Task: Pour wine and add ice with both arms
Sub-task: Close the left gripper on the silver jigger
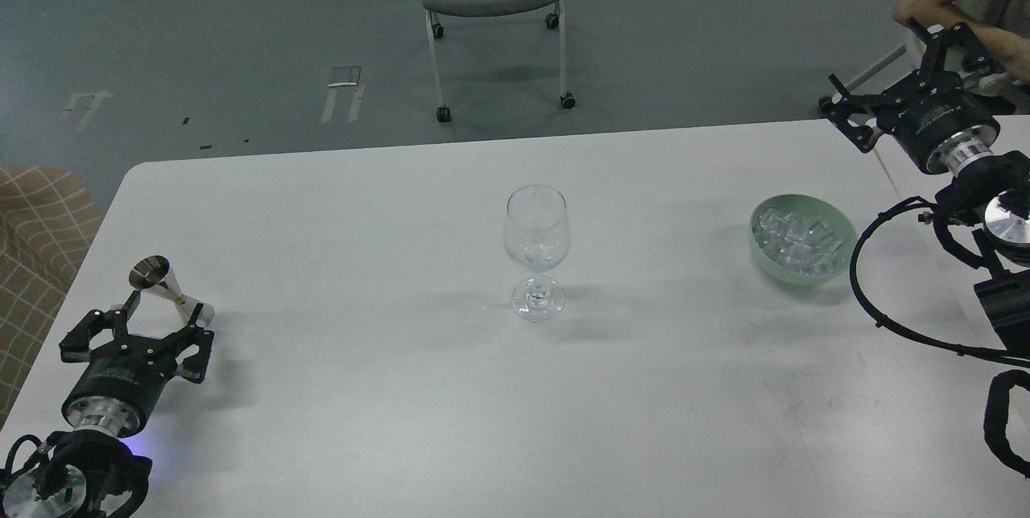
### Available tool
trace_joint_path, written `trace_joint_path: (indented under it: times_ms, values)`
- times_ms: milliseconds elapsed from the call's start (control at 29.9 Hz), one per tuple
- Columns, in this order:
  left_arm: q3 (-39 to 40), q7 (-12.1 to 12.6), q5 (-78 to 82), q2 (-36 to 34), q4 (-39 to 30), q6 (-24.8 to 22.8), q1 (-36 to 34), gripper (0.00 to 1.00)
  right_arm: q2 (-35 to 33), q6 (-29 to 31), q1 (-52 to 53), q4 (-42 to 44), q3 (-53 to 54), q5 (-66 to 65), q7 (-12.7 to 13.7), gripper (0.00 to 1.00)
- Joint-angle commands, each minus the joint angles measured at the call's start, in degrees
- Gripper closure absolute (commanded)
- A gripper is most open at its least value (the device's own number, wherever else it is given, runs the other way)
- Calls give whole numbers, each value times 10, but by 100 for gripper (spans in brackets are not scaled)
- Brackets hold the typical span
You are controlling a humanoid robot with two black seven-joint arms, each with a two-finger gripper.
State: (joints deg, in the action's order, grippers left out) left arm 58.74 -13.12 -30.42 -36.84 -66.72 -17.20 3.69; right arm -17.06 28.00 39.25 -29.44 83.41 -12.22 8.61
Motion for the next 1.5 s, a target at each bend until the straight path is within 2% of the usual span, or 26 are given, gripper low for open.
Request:
trace_joint_path:
  times_ms: [0, 301, 936, 1103, 1236, 1470]
  values:
    - [1, 2, 0, 0, -2, 2, 0, 26, 0, 0, -1, 1, 0, 0, 0, 0]
    - [22, 19, 0, 0, 2, 38, -5, 26, 0, 0, -5, 0, 0, 0, 0, 0]
    - [23, 23, 1, 23, 26, 61, -47, 25, -1, 0, -8, 1, 0, -1, 0, 0]
    - [24, 34, 0, 23, 44, 57, -58, 26, -1, 0, -8, 1, 0, -1, 0, 0]
    - [27, 58, 1, 29, 58, 57, -75, 36, -1, 0, -7, 1, 0, -1, 0, 0]
    - [25, 71, 6, 43, 58, 59, -82, 54, -6, 0, -8, 2, 0, -1, 0, 0]
